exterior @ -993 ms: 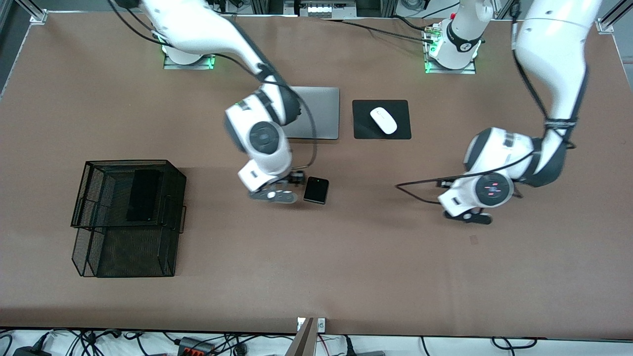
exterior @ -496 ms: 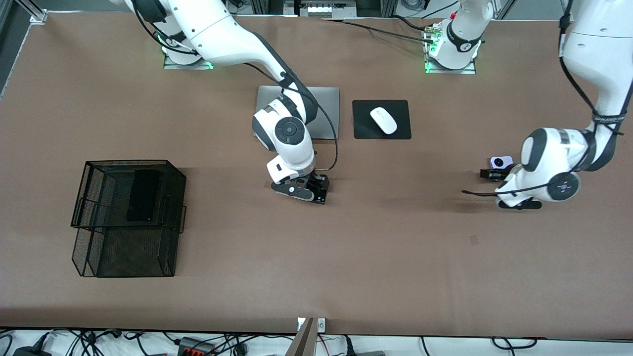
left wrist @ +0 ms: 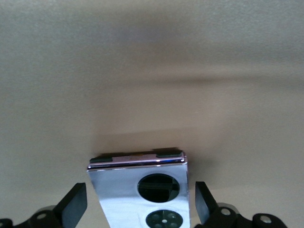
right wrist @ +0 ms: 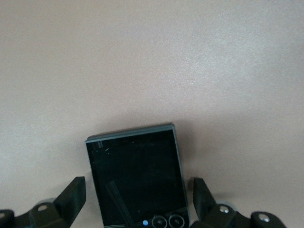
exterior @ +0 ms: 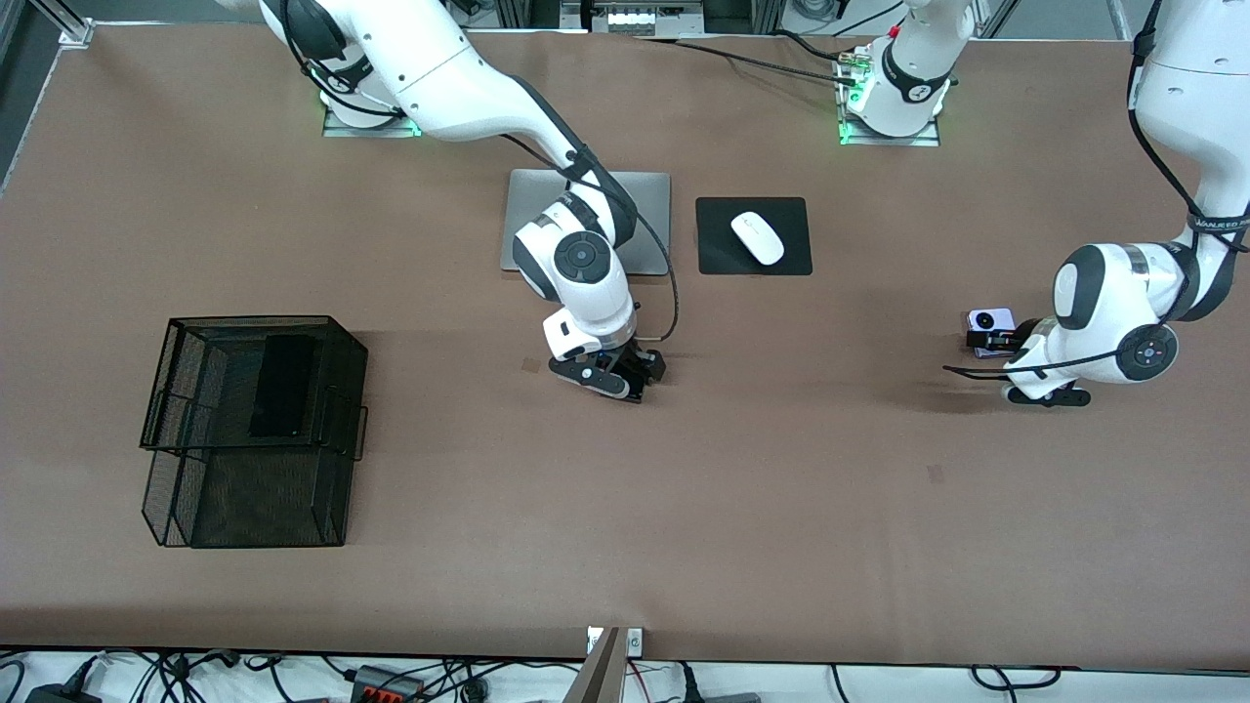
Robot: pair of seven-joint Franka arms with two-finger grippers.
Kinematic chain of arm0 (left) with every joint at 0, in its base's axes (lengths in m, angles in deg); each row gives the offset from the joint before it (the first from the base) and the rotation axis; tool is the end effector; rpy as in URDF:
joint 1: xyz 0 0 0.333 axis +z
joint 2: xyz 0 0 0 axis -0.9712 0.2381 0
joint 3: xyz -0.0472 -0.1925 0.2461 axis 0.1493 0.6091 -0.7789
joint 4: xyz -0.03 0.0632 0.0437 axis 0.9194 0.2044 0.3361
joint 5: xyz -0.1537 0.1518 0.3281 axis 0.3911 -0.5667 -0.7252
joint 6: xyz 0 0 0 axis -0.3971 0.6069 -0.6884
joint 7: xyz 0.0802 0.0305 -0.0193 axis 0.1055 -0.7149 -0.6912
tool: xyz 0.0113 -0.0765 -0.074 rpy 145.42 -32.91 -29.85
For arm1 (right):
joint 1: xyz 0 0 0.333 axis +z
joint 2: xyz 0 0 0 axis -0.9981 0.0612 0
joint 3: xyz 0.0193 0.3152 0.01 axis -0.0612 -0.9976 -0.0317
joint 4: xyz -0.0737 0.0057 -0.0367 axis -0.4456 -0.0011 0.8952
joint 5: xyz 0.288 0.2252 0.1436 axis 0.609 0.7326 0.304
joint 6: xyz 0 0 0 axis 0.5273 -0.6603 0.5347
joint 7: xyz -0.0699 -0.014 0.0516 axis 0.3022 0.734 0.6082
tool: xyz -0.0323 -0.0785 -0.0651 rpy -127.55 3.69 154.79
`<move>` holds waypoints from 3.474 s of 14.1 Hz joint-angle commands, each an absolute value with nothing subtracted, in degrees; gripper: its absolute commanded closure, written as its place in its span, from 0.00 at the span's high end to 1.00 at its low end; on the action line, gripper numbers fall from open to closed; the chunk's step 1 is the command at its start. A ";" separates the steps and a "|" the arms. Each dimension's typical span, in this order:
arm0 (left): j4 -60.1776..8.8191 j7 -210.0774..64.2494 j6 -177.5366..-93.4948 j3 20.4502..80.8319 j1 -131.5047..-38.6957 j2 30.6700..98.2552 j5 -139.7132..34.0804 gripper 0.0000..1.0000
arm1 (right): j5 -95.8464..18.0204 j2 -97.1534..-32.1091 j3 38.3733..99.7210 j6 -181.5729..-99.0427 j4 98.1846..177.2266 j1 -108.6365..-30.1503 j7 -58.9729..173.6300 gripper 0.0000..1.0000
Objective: Place phones with both arms
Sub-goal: 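Grasp the flip phone with the right gripper while the left gripper grasps the white phone, then carry the flip phone with the right gripper while the left gripper moves the white phone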
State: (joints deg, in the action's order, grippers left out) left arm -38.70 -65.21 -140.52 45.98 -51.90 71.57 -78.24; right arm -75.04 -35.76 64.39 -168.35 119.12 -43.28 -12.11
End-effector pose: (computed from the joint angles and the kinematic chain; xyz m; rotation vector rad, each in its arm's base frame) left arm 0.5566 0.1172 0.1605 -3.0462 0.0342 0.5946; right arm 0.5491 0.5046 0.1725 -2.9299 0.5755 -0.1693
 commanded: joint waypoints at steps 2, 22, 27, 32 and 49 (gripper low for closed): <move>-40.49 -64.97 -141.93 46.20 -51.62 70.66 -80.09 1.00 | -74.79 -34.31 64.21 -168.21 117.34 -43.16 -12.83 1.00; -10.72 -73.85 -117.93 54.64 -67.43 77.76 -70.27 0.36 | -75.06 -36.14 64.74 -147.33 108.74 -44.30 -0.02 0.35; -8.94 -73.67 -125.83 54.64 -69.71 82.51 -53.67 0.36 | -75.32 -36.86 64.74 -145.62 108.82 -44.84 2.20 0.35; -8.85 -73.67 -133.22 54.55 -74.64 84.80 -48.10 0.36 | -75.93 -39.13 65.97 -141.69 109.08 -47.29 9.73 0.35; -6.38 -74.37 -159.75 54.55 -95.38 93.25 -35.26 1.00 | -76.02 -58.48 66.67 -114.42 115.94 -84.54 61.50 0.33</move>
State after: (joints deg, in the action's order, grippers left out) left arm -8.09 -74.44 -157.18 55.01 -94.20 92.66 -35.90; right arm -75.83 -57.88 68.03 -114.97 114.86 -81.67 57.80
